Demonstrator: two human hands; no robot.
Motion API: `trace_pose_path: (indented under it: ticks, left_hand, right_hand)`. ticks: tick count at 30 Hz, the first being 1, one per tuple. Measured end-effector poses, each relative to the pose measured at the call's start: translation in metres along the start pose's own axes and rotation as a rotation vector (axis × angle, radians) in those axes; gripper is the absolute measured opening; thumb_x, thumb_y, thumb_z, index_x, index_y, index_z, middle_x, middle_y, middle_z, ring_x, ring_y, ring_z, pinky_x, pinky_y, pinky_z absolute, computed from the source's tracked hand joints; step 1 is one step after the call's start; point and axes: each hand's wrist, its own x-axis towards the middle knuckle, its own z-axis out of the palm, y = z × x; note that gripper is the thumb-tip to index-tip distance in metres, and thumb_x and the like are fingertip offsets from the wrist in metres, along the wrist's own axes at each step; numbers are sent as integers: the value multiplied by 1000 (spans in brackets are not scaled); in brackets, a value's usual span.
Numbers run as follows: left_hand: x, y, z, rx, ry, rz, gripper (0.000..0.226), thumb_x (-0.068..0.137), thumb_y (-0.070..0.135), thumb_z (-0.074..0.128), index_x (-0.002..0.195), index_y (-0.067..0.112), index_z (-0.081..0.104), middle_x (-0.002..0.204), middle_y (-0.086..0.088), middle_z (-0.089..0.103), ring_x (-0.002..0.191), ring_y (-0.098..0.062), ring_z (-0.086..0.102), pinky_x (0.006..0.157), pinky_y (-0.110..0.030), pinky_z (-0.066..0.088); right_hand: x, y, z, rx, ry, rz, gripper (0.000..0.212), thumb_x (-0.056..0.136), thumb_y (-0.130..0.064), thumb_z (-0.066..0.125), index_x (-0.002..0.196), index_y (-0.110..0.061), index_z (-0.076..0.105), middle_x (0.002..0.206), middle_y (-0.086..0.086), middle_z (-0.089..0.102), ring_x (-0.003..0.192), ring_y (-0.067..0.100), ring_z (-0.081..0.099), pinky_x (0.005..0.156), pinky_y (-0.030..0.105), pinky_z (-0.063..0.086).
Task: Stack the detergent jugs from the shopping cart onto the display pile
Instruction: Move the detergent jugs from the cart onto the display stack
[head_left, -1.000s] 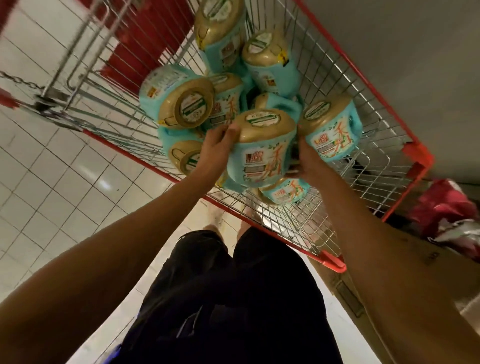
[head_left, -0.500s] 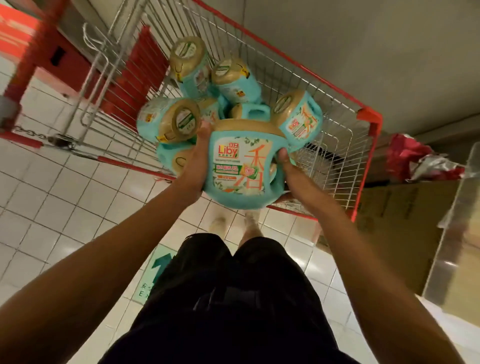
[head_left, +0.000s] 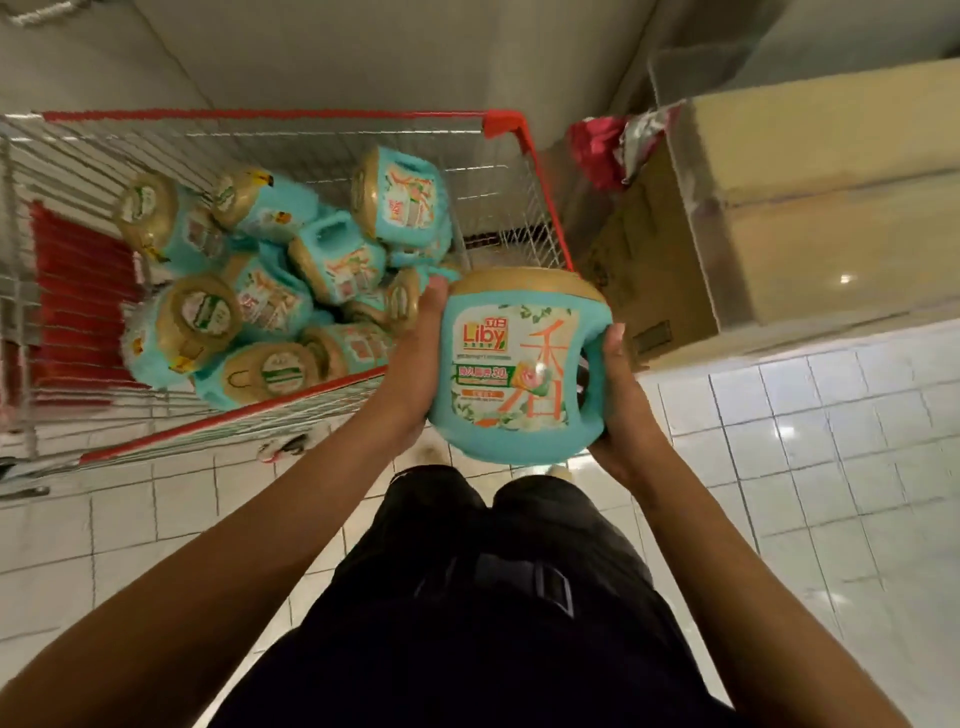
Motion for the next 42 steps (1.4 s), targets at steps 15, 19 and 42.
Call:
trace_pose_path:
  ticks: [15, 19, 42]
  left_hand:
    - [-13, -87, 344, 361, -407, -105, 80, 91, 89, 33, 115, 30, 81, 117, -11, 79, 109, -33, 77, 99, -57, 59]
    - [-15, -102, 424, 427, -434, -76, 76, 97, 83, 28, 113, 30, 81, 113, -10, 81, 105, -30, 78, 93, -55, 62]
    - [132, -40, 829, 554, -683, 18, 78, 100, 76, 24, 119, 25, 80, 118, -13, 79, 112, -30, 76, 103, -58, 57]
  right_hand:
    - [-135, -11, -319, 168, 359, -194, 67, 97, -69, 33, 144, -28, 58, 124, 4, 75, 125, 37, 67, 104, 63, 55]
    - [-149, -24, -391, 208, 413, -199, 69, 95, -70, 34, 145, -28, 57, 122, 3, 76, 119, 32, 71, 100, 62, 57]
    - [-76, -247, -700, 443, 553, -343, 76, 87, -75, 47, 140, -22, 63, 144, 28, 59, 133, 42, 61, 111, 67, 46]
